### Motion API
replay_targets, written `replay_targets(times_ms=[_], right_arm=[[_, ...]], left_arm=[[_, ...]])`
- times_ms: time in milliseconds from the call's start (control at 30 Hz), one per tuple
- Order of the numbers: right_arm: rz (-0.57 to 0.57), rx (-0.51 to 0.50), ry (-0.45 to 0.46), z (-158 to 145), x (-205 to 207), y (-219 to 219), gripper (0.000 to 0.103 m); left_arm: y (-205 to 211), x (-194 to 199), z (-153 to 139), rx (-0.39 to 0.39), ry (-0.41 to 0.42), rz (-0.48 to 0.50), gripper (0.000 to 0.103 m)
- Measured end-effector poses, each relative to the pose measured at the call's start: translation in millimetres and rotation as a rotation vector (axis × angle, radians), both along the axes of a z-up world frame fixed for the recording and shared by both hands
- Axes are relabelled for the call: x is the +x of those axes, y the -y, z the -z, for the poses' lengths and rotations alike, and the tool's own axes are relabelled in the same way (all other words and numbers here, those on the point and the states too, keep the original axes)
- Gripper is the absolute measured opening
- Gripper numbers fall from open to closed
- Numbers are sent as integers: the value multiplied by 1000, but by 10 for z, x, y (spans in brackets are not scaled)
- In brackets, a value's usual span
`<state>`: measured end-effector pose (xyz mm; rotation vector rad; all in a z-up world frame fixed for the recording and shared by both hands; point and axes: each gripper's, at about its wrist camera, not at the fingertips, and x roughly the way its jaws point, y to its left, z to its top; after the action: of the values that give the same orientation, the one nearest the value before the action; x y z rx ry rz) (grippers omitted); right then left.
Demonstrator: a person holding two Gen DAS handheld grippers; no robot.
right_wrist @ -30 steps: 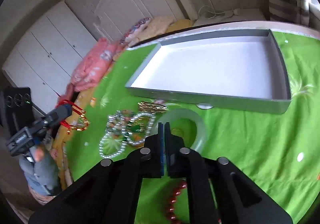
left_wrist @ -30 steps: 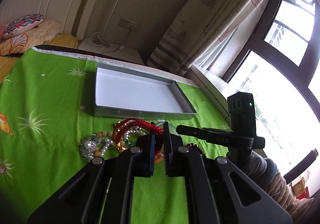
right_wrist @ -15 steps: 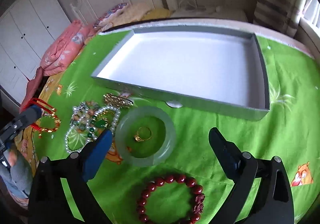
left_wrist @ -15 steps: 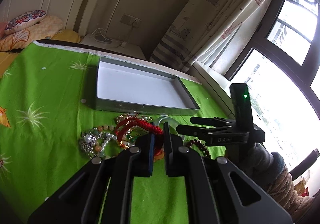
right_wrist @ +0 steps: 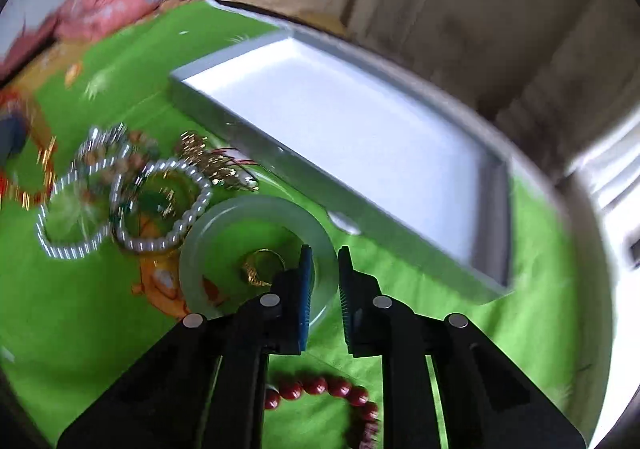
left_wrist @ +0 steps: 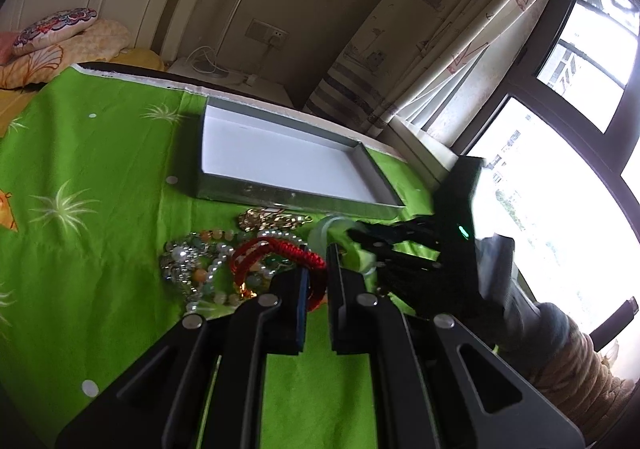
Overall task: Organize jewelry
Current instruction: 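Carry the bangle and red cord bracelet over the white tray and open both tools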
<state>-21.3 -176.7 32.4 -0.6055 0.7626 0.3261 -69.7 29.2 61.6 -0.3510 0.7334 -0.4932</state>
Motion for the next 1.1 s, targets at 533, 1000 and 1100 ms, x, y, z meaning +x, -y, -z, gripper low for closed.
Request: replay_targets(times_ms=[533, 1000, 1100], right_arm=[[53, -15, 321, -551, -50, 206, 14], [119, 159, 118, -452, 870, 335, 14], [127, 196, 57, -336, 1020, 329, 14]], left_arm=[[268, 491, -316, 48, 54, 46, 7], [500, 1701, -89, 158, -56, -24, 7], [495, 1866, 36, 165, -102, -37, 7]])
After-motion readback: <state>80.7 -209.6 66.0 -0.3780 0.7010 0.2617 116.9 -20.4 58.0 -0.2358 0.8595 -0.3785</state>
